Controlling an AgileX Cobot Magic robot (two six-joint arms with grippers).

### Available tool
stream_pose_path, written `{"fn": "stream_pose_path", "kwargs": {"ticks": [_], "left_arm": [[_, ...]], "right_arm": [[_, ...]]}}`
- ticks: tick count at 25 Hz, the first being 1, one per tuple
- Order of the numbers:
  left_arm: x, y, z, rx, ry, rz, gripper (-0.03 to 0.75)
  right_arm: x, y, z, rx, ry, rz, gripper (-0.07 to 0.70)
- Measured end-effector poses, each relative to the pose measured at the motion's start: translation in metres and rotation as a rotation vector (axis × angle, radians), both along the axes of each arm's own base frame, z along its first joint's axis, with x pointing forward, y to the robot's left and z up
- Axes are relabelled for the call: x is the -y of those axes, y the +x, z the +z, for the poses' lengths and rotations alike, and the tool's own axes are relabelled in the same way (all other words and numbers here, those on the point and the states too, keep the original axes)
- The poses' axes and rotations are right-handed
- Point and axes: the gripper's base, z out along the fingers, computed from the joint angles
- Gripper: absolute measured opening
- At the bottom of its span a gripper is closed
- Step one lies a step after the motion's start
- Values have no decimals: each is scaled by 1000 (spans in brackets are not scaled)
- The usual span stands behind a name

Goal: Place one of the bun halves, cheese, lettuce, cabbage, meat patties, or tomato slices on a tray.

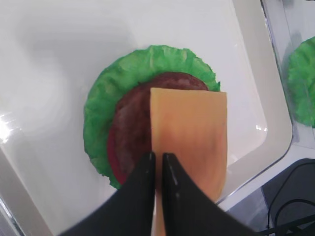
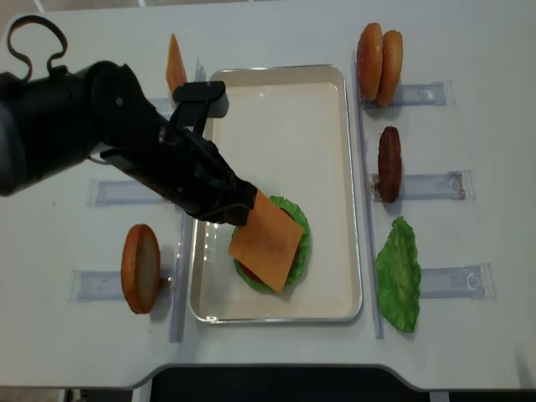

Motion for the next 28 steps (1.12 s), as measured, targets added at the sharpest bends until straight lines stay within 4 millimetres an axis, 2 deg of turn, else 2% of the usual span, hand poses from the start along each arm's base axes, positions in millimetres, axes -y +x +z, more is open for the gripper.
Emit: {"fn": "stream_pose_path", "kwargs": {"ticks": [3, 9, 13, 16, 22, 28], "left_arm": [[0, 0, 0, -5, 0, 10, 129], [0, 0, 0, -6, 1, 12, 424], [0, 0, 0, -13, -1, 26, 536], [0, 0, 0, -16, -1, 27, 571], [-1, -2, 1, -41, 11, 8, 580], [-1, 0, 23, -59, 57, -28, 580]], "right_arm": [[0, 0, 0, 0, 0, 0, 478], [0, 0, 0, 0, 0, 0, 478], [0, 0, 0, 0, 0, 0, 478], [0, 0, 0, 0, 0, 0, 478], [0, 0, 0, 0, 0, 0, 478], [0, 0, 0, 0, 0, 0, 478]]}}
